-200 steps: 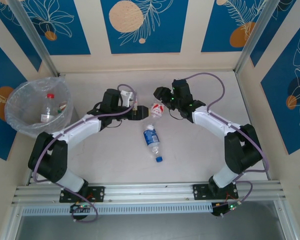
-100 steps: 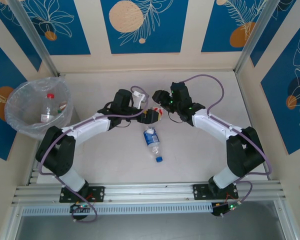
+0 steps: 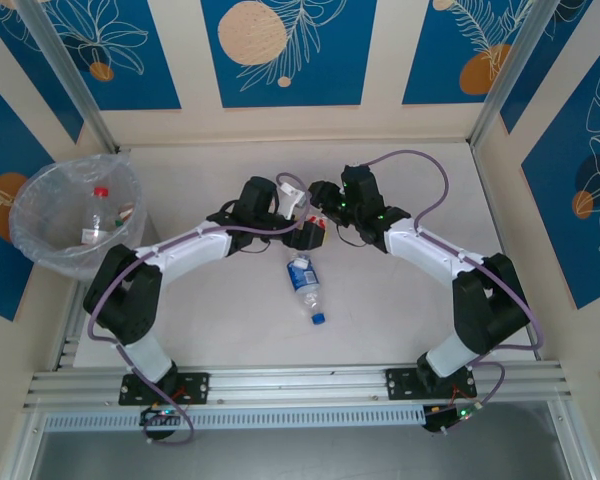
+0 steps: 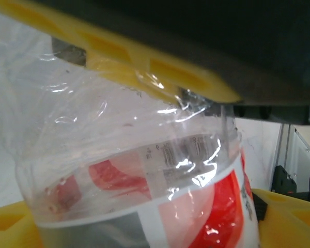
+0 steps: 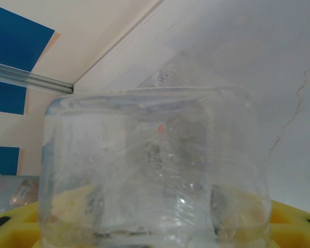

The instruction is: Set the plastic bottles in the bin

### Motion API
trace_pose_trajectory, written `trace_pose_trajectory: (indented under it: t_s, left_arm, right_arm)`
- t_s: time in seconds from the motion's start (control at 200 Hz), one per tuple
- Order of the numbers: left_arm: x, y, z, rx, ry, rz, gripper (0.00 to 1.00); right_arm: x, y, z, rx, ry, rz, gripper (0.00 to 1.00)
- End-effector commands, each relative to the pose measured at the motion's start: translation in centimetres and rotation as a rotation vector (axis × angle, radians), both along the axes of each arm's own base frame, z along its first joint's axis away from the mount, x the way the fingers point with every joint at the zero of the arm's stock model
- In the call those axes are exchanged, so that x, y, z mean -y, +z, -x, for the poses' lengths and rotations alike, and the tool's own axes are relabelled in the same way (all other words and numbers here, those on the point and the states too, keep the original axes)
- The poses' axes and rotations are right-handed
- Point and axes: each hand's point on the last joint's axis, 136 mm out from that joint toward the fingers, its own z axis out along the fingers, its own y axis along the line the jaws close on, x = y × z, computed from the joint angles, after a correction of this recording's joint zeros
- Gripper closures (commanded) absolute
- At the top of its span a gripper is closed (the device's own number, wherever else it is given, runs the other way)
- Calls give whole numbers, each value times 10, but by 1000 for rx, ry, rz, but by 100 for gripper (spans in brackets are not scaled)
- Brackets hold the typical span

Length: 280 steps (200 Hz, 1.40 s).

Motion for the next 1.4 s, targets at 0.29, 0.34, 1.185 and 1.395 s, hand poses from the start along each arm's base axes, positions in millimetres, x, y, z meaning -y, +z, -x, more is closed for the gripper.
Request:
trace_pose_trajectory:
  t_s: [0.29, 0.34, 1.185, 1.395]
  left_arm:
    - [5, 9, -4, 42, -4, 4, 27]
    - [5, 10, -5, 45, 5, 7, 28]
    - [-10, 11, -19, 53, 97, -54, 33]
    - [-29, 23, -26, 89, 188, -68, 34]
  right_arm:
    - [1, 13, 0, -15, -20, -8, 32]
    - [5, 14, 1, -15, -24, -1, 30]
    - [72, 36, 30, 36, -97, 212, 0]
    - [83, 42, 46, 66, -97, 228, 0]
